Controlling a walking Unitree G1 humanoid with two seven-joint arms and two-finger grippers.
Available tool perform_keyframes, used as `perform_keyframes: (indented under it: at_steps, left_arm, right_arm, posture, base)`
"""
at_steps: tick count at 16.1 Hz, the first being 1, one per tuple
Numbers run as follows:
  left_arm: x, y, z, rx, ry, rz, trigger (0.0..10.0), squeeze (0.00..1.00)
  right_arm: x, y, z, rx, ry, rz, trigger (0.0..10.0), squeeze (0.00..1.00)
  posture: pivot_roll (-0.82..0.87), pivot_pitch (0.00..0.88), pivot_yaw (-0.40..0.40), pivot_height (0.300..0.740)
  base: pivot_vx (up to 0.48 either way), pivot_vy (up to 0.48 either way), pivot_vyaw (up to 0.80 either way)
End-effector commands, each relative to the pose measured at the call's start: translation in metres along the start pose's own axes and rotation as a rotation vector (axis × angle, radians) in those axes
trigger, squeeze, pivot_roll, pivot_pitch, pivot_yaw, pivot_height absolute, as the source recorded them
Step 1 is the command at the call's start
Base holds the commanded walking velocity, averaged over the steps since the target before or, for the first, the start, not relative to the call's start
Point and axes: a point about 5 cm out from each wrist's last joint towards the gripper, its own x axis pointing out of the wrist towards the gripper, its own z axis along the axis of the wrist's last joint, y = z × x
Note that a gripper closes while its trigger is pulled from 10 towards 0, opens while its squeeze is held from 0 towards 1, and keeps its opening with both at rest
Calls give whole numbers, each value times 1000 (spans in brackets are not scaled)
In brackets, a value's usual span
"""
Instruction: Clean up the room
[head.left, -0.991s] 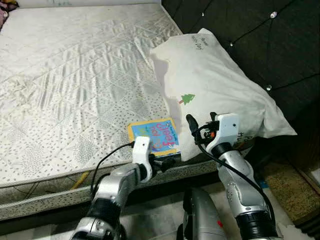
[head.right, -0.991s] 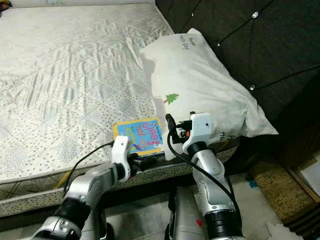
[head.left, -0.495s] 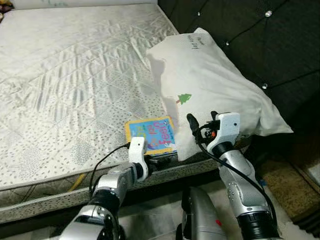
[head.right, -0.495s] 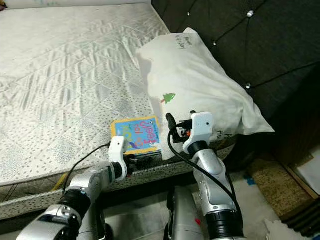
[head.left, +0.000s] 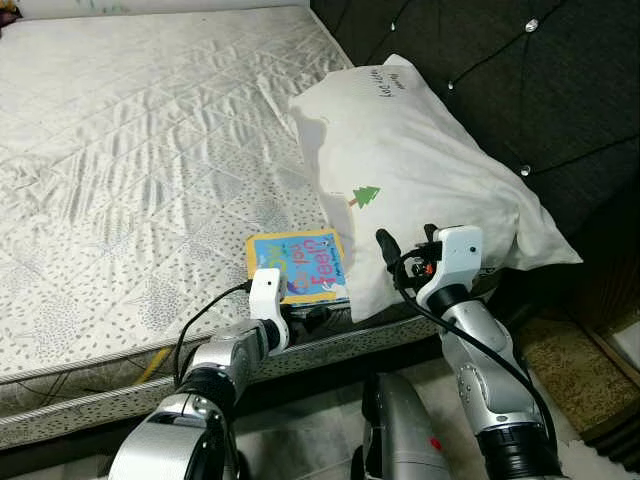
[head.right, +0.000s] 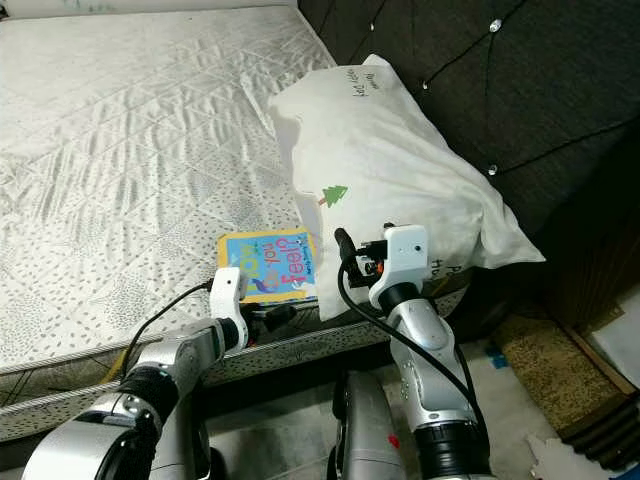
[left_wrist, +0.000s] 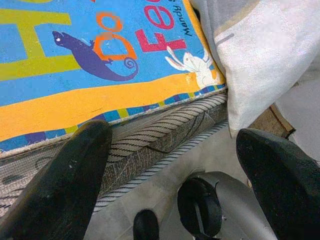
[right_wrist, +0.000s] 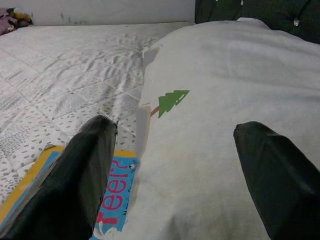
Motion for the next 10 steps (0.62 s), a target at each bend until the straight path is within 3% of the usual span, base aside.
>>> perform_keyframes:
  at_steps: [1, 7, 10]
  left_arm:
    - [1, 0, 3, 14, -4, 13, 10000, 0]
    - [4, -15, 28, 40, -115, -44, 10000, 0]
    - [-6, -18, 38, 80, -228, -7, 10000, 0]
  right_arm:
    - [2, -3, 6, -7, -13, -9, 10000, 0]
    - [4, -2, 7, -5, -14, -6, 10000, 0]
    - [4, -1, 6, 0, -15, -3, 10000, 0]
  posture:
    - [-125, 113, -52, 560]
    - [-114, 110, -53, 560]
    - [-101, 111, -54, 560]
  base:
    - [0, 0, 0]
    - [0, 0, 0]
    - [0, 0, 0]
